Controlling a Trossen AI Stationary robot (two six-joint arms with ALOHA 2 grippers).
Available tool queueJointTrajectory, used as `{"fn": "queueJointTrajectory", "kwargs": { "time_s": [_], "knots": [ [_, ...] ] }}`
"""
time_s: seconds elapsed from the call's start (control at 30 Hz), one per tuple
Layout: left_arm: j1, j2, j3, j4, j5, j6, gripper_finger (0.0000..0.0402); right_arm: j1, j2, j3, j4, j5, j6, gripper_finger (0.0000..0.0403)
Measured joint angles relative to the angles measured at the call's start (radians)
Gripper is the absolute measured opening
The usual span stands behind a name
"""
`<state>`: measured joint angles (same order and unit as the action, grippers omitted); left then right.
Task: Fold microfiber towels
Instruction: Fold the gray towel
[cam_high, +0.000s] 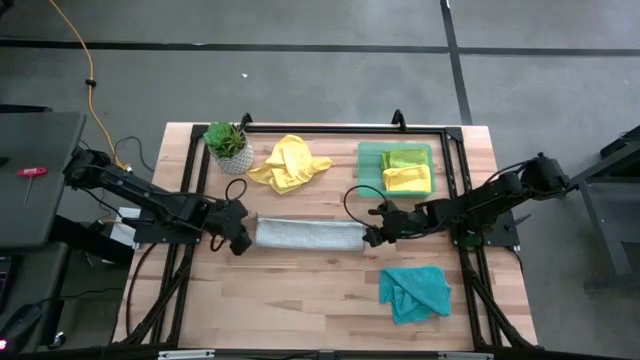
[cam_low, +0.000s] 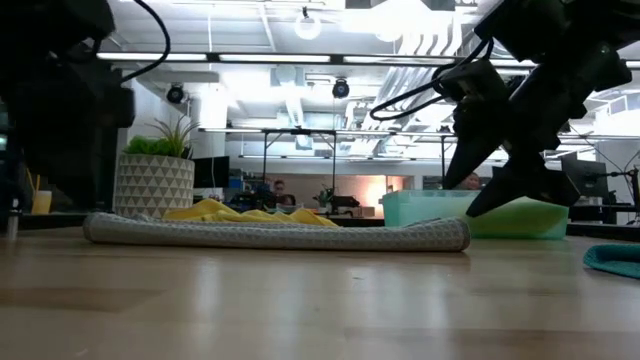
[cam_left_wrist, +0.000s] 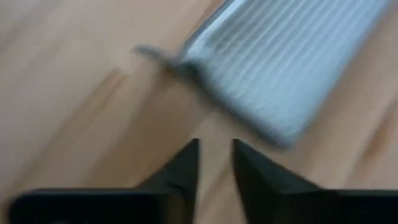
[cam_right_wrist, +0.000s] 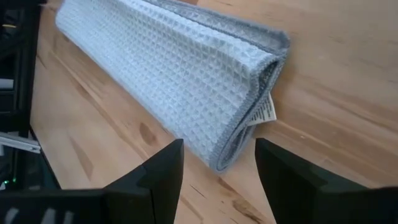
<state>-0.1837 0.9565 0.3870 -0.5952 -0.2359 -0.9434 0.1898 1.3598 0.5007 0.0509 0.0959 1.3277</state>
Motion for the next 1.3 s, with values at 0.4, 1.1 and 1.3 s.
{"fn": "queueJointTrajectory", "kwargs": {
  "time_s": [0.4,1.1,1.3],
  "knots": [
    [0.056,0.12,0.0,0.089,-0.008,0.373,0.0001,0.0,0.004,0.0,-0.002,0.001,0.098,0.0191],
    [0.064,0.253,0.002,0.124,0.014,0.476,0.0,0.001,0.216,0.002,0.2,0.053,0.322,0.0191],
    [0.064,0.253,0.001,0.133,0.011,0.493,0.0,-0.002,0.221,0.003,0.191,0.065,0.377,0.0191]
  ]
}}
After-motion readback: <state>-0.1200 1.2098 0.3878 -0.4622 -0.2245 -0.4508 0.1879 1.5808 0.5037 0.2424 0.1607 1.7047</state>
